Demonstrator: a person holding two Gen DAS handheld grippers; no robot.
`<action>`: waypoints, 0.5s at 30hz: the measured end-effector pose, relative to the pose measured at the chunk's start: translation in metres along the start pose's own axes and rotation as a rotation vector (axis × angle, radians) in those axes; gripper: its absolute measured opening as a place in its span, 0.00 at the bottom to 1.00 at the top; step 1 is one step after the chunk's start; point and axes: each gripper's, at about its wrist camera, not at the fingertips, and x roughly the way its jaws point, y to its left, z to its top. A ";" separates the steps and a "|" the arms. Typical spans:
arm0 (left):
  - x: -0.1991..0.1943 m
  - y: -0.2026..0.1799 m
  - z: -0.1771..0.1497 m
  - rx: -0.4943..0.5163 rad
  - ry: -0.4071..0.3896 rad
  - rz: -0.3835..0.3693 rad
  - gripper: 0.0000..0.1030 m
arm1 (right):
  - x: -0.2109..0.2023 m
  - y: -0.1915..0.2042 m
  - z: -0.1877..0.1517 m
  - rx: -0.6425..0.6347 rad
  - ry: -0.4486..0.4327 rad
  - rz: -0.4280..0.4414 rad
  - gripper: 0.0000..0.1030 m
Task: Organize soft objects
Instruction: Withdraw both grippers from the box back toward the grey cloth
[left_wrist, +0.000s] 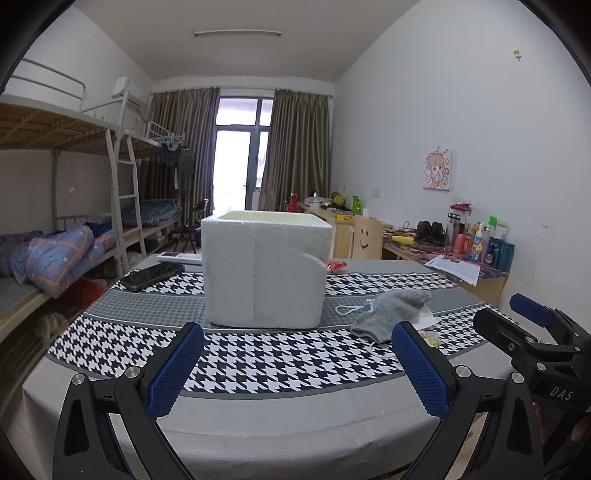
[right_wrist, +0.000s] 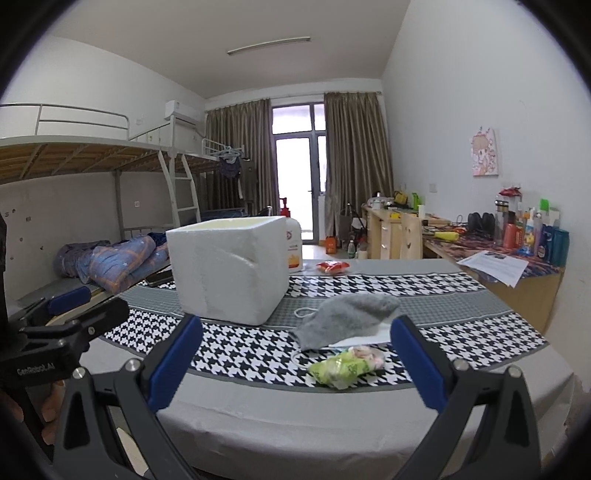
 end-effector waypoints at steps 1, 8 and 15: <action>0.001 0.000 0.000 0.000 0.001 -0.001 0.99 | 0.000 -0.001 0.000 0.004 -0.001 0.001 1.00; 0.011 -0.001 0.000 -0.003 0.012 -0.016 0.99 | 0.005 -0.008 -0.001 0.035 0.005 0.003 1.00; 0.027 -0.001 0.000 0.007 0.026 -0.022 0.99 | 0.021 -0.020 -0.003 0.089 0.042 -0.004 1.00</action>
